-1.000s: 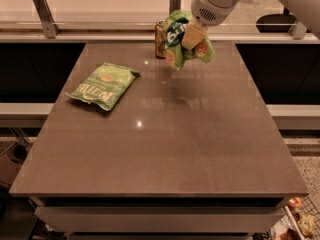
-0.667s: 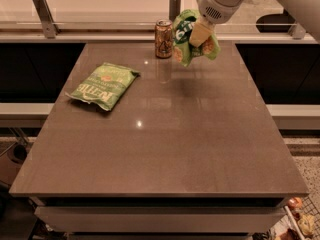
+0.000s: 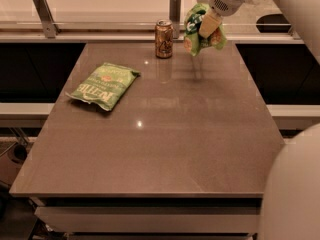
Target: Move green rice chip bag near orange can
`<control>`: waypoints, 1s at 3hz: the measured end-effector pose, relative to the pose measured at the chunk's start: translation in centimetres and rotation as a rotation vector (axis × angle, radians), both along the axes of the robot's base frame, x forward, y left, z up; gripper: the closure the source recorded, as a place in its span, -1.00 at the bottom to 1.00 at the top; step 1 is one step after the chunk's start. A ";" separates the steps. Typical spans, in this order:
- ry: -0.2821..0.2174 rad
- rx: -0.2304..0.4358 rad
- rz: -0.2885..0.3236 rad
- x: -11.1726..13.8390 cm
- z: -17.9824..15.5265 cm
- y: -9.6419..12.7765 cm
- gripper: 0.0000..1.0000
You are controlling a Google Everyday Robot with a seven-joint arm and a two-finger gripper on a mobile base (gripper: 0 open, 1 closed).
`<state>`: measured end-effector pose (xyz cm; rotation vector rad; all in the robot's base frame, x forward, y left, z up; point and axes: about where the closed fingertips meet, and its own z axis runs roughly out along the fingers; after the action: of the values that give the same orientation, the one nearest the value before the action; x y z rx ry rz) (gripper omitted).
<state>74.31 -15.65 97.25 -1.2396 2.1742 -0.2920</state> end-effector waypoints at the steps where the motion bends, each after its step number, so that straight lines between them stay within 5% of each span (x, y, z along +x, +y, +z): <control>1: 0.000 0.009 -0.021 2.2 -0.4 -0.8 1.00; 3: 0.001 0.011 -0.021 2.7 -0.7 -0.7 0.19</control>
Offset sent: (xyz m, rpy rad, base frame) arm 0.0208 -0.0077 -0.0038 0.0088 -0.0002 -0.0198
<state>77.01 -16.37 96.52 -1.2111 2.1882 -0.2876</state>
